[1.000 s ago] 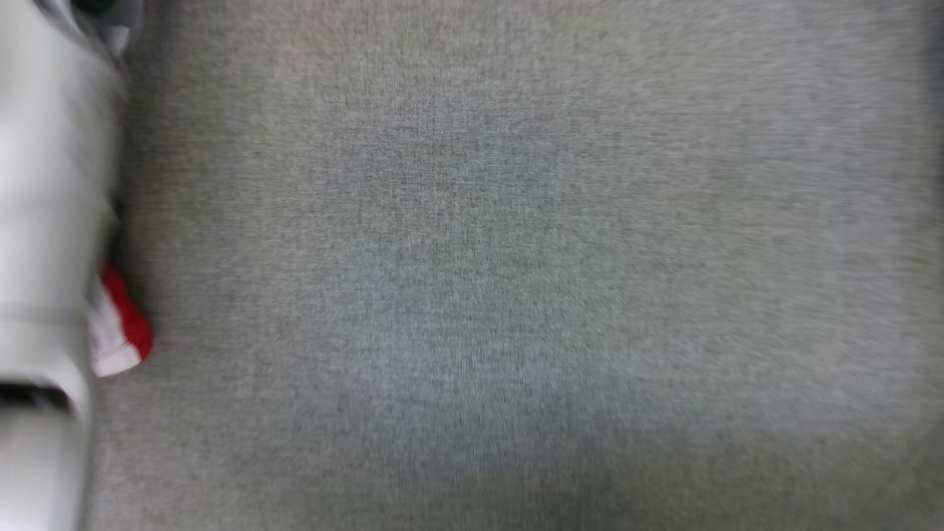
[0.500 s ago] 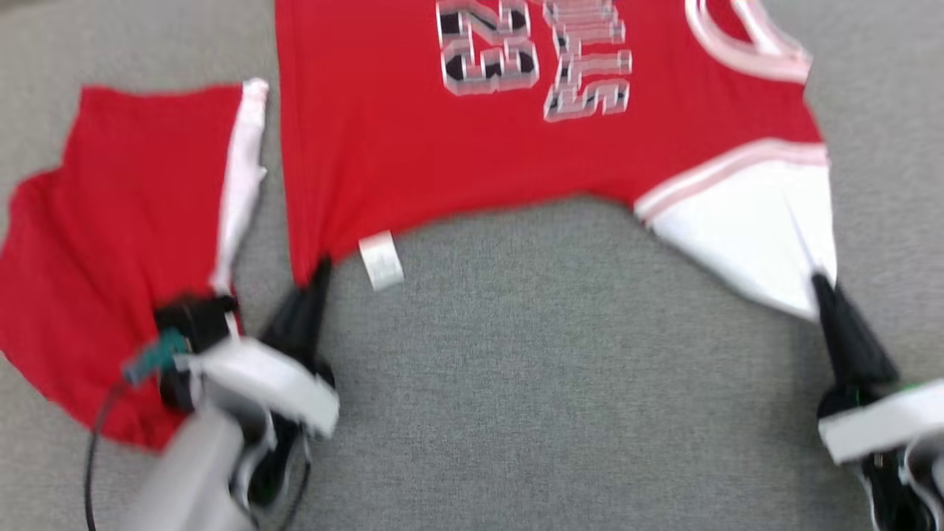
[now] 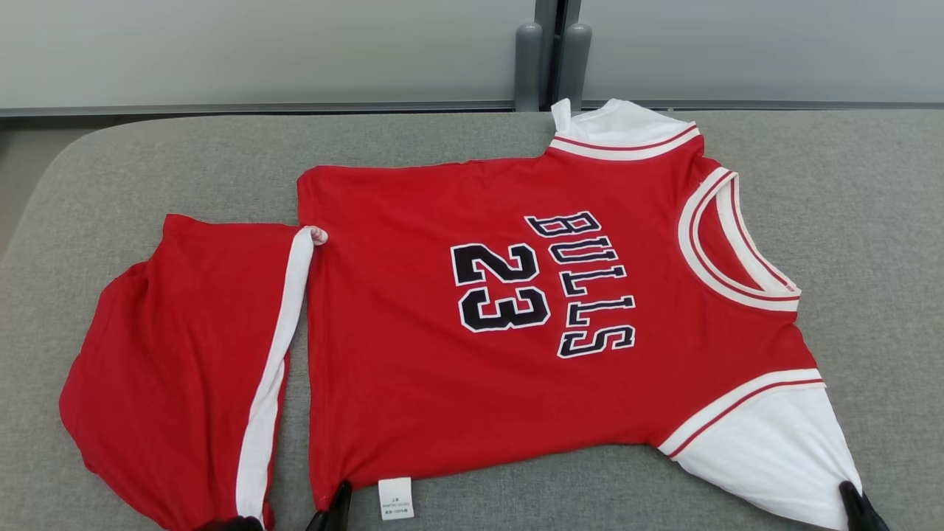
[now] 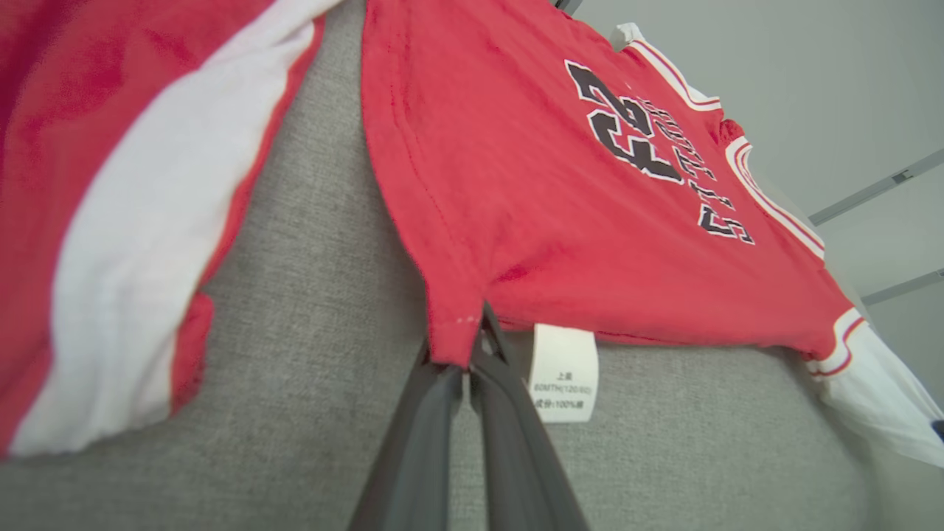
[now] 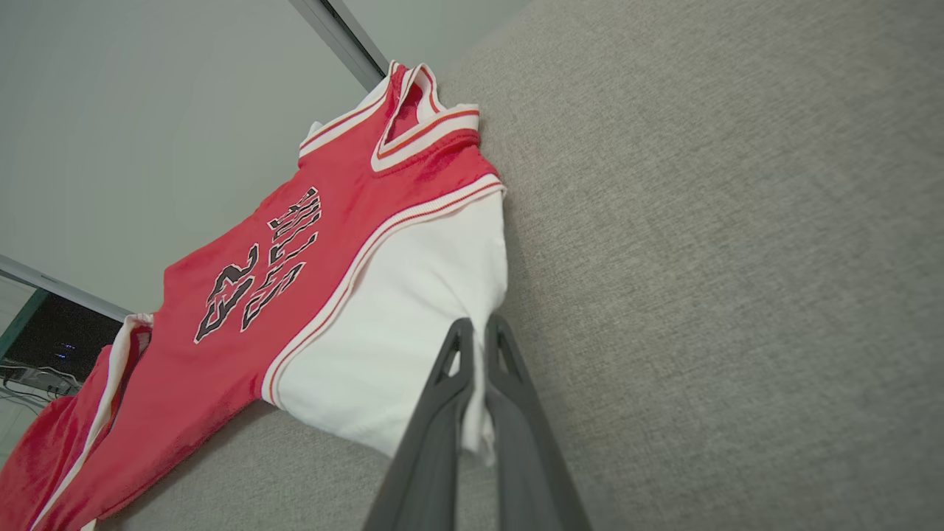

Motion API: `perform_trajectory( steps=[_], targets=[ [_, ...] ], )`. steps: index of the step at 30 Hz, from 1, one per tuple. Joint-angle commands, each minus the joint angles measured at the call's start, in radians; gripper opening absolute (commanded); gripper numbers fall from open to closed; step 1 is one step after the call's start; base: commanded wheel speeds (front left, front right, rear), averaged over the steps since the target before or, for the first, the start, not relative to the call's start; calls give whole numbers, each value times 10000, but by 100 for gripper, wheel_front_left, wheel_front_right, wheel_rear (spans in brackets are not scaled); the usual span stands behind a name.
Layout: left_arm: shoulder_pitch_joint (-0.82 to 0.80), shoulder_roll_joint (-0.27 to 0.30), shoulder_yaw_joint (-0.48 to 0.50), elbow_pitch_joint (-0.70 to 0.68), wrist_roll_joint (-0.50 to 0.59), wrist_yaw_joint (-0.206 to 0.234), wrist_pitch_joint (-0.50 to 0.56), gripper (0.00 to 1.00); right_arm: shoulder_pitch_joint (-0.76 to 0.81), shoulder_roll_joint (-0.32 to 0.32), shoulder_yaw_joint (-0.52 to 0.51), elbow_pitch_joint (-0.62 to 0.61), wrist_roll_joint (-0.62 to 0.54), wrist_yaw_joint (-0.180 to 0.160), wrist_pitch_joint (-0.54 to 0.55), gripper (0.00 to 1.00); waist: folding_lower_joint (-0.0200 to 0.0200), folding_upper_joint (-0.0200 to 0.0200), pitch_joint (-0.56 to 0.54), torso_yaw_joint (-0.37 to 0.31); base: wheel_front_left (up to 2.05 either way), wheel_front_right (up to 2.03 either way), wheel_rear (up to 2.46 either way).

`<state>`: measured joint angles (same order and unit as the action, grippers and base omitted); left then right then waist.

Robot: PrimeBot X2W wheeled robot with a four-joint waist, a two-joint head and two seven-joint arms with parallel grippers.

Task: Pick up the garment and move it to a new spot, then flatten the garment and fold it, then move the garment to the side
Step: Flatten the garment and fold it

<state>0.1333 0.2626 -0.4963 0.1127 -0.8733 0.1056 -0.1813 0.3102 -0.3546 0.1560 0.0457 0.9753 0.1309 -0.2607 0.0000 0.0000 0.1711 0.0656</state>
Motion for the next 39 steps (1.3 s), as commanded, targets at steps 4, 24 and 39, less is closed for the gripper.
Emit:
perform_trajectory(
  steps=[4, 24, 39],
  targets=[
    [60, 230, 21, -552, 56, 244, 269, 0, 134, 33, -28, -284, -80, -2, -60, 0, 0, 0, 91, -135, 0, 0, 0],
    [-3865, 732, 332, -946, 14, 965, 2958, 0, -5765, -1177, 653, 630, -1050, 0, 3132, 0, 0, 0, 1160, 465, 0, 0, 0],
    [-5335, 185, -11, 1643, 352, 434, 2581, 100, -7603, -989, 902, 2832, -2888, 0, 2349, 100, 0, 0, 1451, 483, 0, 0, 0]
  ],
)
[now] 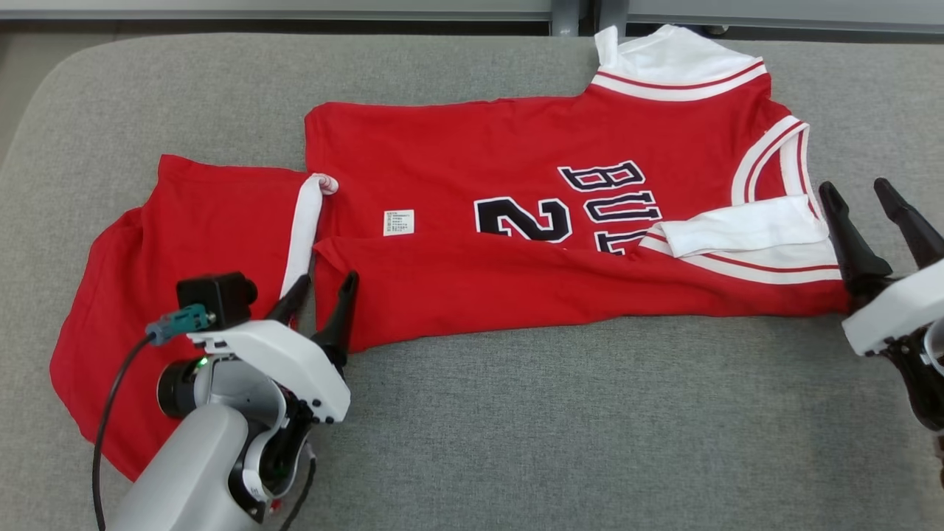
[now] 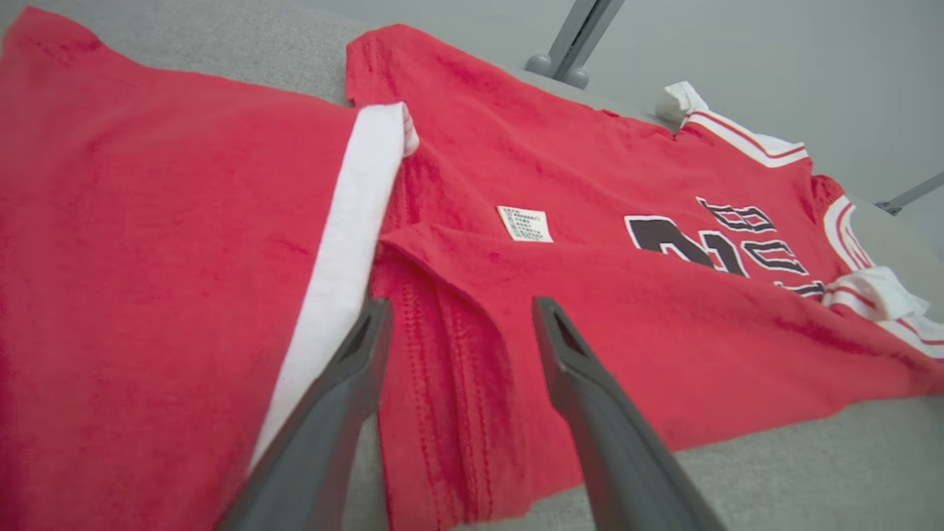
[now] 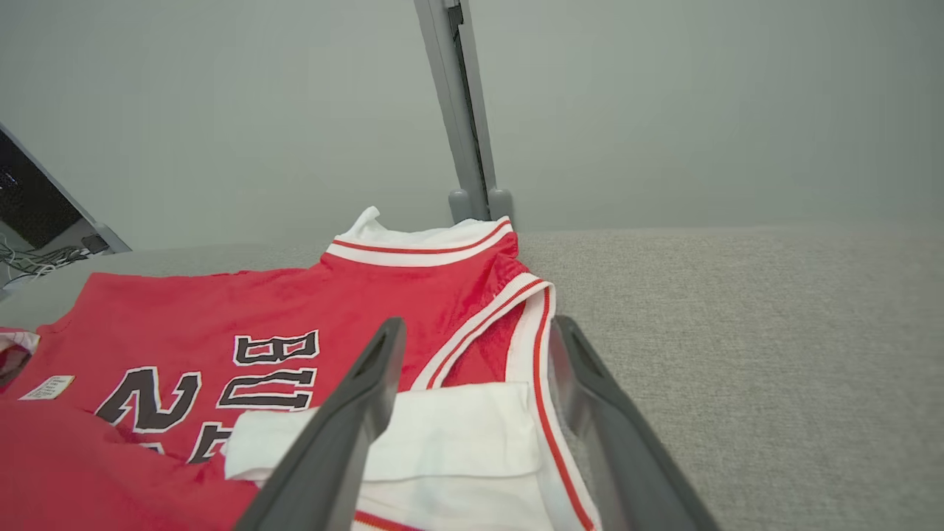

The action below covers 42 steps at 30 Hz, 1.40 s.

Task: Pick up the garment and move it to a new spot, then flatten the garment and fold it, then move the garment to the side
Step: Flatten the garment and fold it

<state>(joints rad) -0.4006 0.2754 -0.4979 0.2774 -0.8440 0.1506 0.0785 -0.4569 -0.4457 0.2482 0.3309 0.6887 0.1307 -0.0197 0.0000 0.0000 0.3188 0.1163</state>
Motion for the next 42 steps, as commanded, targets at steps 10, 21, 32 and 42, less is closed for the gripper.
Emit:
perform_trajectory(
  steps=[10, 21, 32, 42],
  targets=[
    [1226, 412, -433, -683, 170, 228, 287, 100, 1836, -1057, -35, -1083, -1231, 2, 1490, 100, 0, 0, -60, -375, 0, 0, 0],
    [746, 361, -694, -555, 146, -23, 662, 32, 1577, -448, -225, -1056, -1793, 2, 2823, 100, 0, 0, 676, -216, 0, 0, 0],
    [774, 297, -935, -284, -153, -657, 769, 0, 1180, -1131, 243, -682, -122, 2, 2974, 0, 0, 0, 124, -348, 0, 0, 0],
    [2010, 850, -1468, -1546, -425, -1013, 1294, 0, 3404, -2515, -358, -1612, 1085, 2, 3506, 0, 0, 0, -1398, -534, 0, 0, 0]
  ],
)
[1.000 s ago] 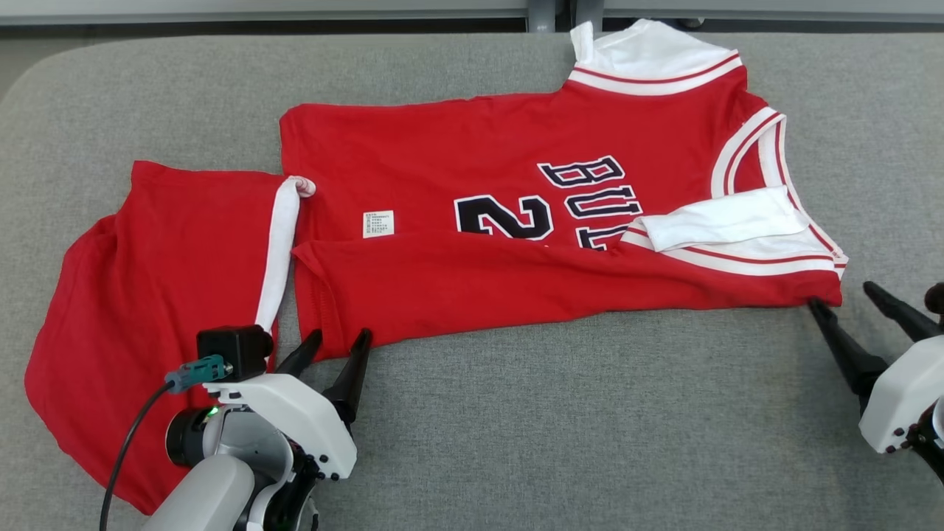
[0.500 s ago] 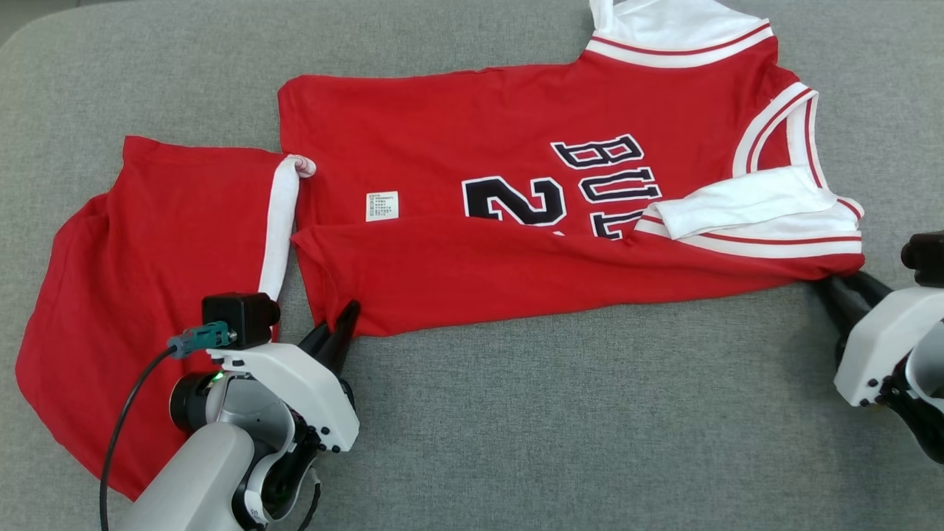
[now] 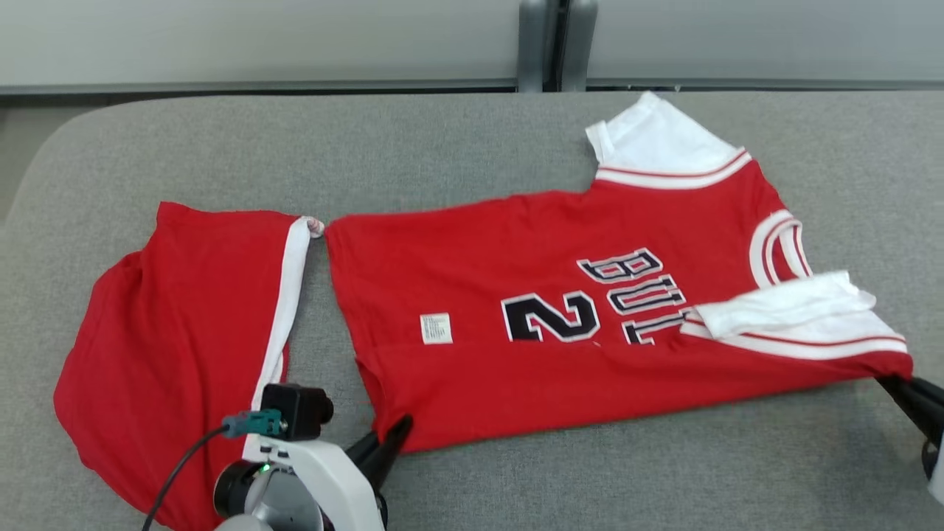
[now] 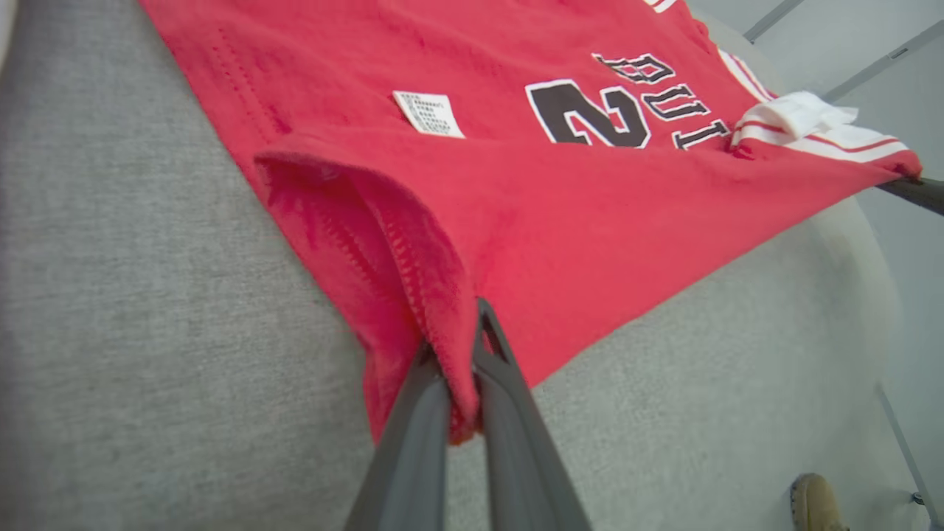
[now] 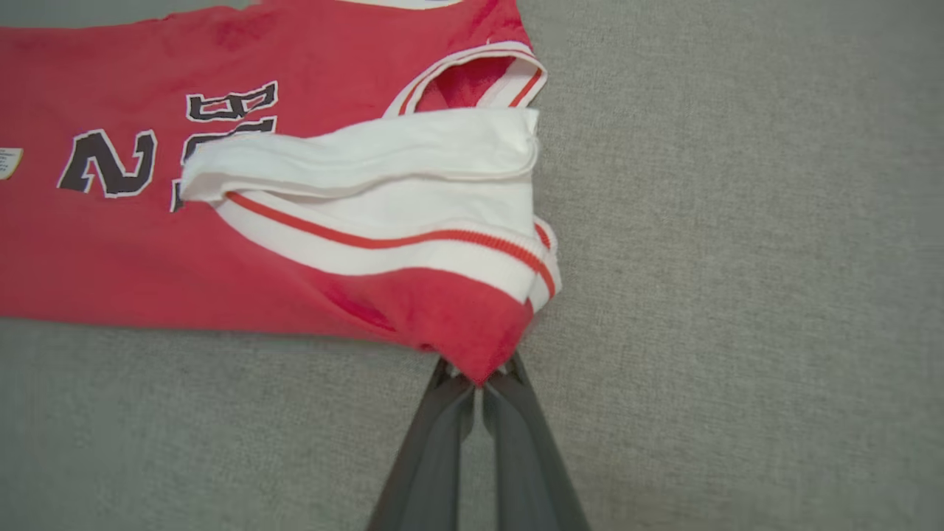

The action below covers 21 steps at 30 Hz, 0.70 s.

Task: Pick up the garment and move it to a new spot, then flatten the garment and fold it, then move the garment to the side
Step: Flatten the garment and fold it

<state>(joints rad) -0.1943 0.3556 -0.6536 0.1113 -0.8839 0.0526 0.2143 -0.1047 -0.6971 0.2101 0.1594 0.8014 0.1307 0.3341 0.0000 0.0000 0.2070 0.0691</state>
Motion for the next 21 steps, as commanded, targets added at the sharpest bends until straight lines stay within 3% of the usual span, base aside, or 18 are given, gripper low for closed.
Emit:
perform_trajectory(
  steps=[1, 6, 12, 13, 14, 15, 21],
  targets=[
    [138, 120, 1, -99, -28, 1, 16, 0, 243, -75, -84, -79, 68, 0, 71, 0, 0, 0, -401, -72, 0, 0, 0],
    [1230, 602, -335, -1222, -75, 362, 405, 0, 2013, -325, -722, -1071, 348, 2, 729, 0, 0, 0, -547, -205, 0, 0, 0],
    [2211, 1045, -429, -1984, -194, 750, 584, 0, 3352, 133, -1359, -1779, -118, 2, 1307, 0, 0, 0, -77, -287, 0, 0, 0],
    [2282, 1071, -422, -2015, -164, 811, 549, 28, 3357, 263, -1423, -1757, -324, 2, 1337, 11, 0, 0, -24, -297, 0, 0, 0],
    [2332, 1078, -420, -2037, -140, 844, 518, 80, 3309, 462, -1512, -1684, -465, 2, 1346, 49, 0, 0, 9, -299, 0, 0, 0],
    [2372, 1111, -430, -2047, -94, 891, 513, 100, 3256, 583, -1540, -1635, -631, 2, 1404, 100, 0, 0, 31, -295, 0, 0, 0],
    [2368, 1332, -259, -2594, 155, 1121, 330, 100, 2931, 788, -2159, -2193, -1117, 2, 1794, 100, 0, 0, 88, -270, 0, 0, 0]
  ],
)
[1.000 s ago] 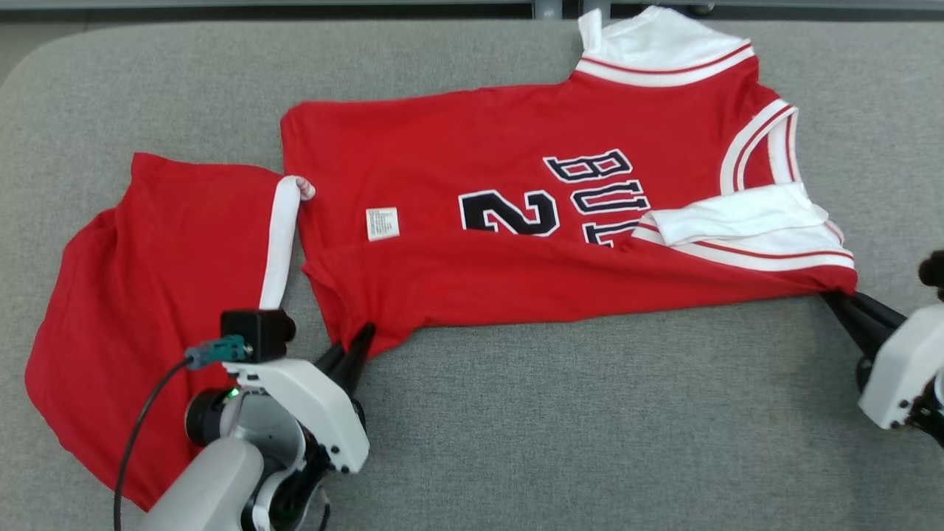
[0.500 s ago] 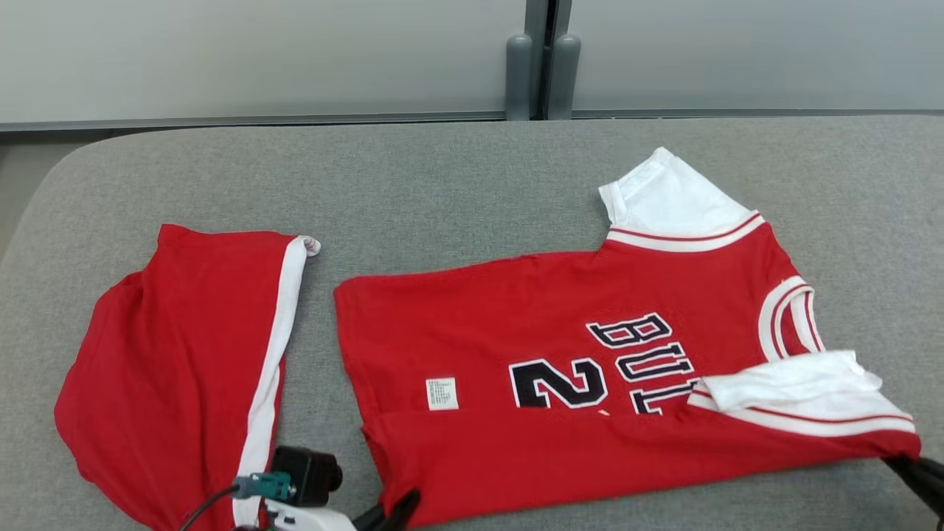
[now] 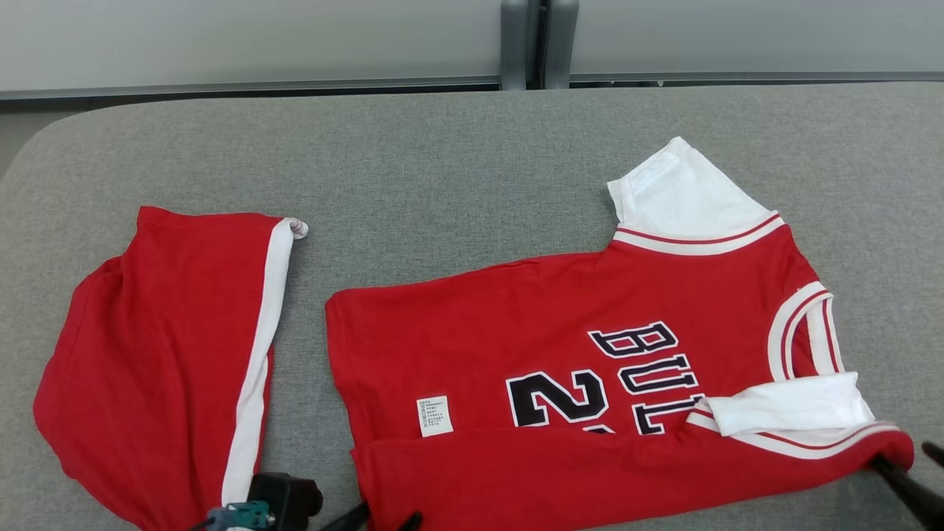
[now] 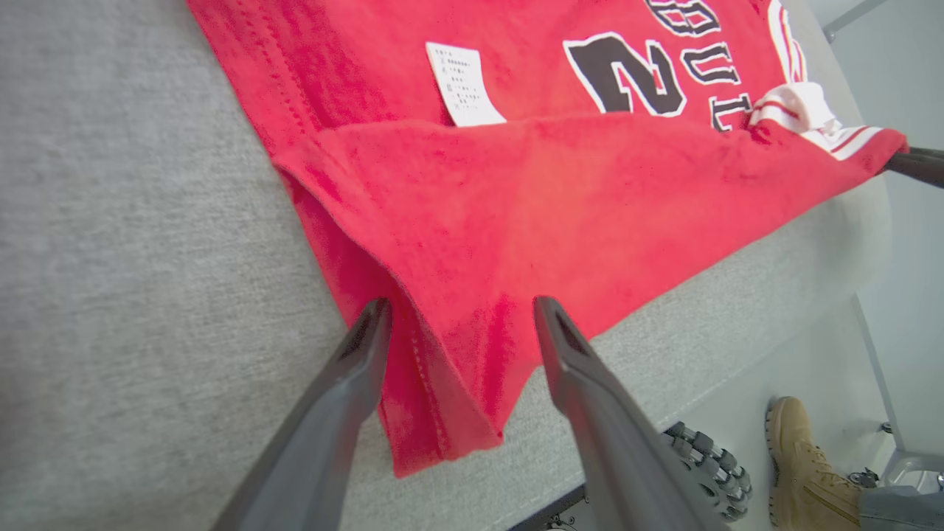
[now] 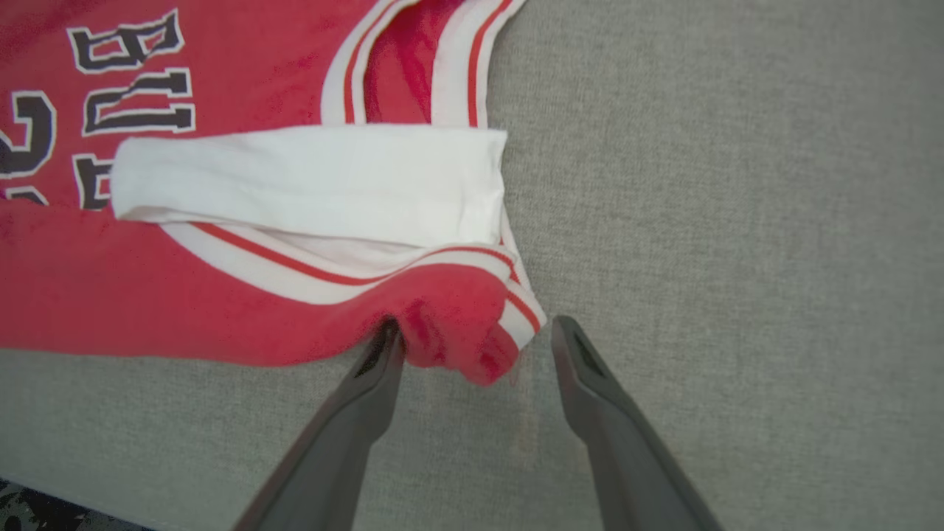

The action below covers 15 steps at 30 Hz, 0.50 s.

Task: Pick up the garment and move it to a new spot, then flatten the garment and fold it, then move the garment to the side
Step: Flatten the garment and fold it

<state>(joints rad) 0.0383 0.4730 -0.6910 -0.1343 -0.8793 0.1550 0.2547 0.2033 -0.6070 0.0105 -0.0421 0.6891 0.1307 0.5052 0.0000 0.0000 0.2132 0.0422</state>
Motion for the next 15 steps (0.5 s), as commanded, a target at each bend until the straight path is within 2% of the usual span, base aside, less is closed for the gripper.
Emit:
perform_trajectory(
  steps=[1, 6, 9, 15],
  targets=[
    [1, 233, 201, -379, 188, 193, -108, 100, -245, -148, -373, -489, 70, 2, 194, 100, 0, 0, 55, -9, 0, 0, 0],
    [-721, 577, 801, -1684, 514, 682, -72, 100, -1178, -545, -1145, -1880, 204, 2, 813, 100, 0, 0, 466, 54, 0, 0, 0],
    [-1676, 723, 1071, -1636, 800, 813, 233, 100, -2324, -881, -1091, -2145, -109, 2, 1186, 100, 0, 0, 922, 226, 0, 0, 0],
    [-4031, 121, 984, -358, 798, 285, 997, 100, -5393, -1128, 261, -1331, -880, 0, 1654, 100, 0, 0, 2074, 716, 0, 0, 0]
  ],
)
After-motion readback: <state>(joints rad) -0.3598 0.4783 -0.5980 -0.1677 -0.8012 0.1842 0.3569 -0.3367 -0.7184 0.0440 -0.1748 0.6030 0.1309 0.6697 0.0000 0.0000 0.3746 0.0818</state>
